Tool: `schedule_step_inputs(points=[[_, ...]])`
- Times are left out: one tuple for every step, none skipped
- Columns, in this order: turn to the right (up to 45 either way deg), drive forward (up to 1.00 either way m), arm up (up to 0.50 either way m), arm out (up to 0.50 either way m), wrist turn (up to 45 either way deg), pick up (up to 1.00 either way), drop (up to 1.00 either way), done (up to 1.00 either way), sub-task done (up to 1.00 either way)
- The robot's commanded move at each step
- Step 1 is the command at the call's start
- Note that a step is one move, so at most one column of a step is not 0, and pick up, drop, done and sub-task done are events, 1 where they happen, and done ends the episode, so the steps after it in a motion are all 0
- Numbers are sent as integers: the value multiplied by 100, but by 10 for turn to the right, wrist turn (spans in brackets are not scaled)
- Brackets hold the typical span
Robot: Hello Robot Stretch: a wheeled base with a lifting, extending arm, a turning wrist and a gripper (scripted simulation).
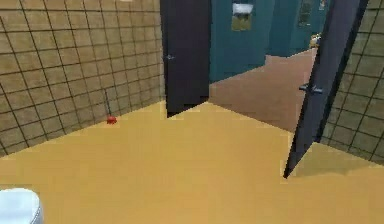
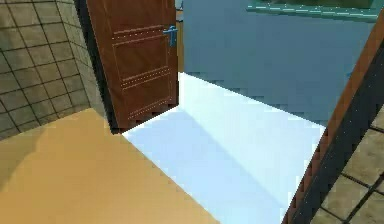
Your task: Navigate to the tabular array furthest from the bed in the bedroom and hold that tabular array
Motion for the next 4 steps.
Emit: schedule_step_inputs(points=[[120,0,0,0,0,0,0,0,0],[0,100,0,0,0,0,0,0,0],[30,0,0,0,0,0,0,0,0],[0,80,0,0,0,0,0,0,0]])
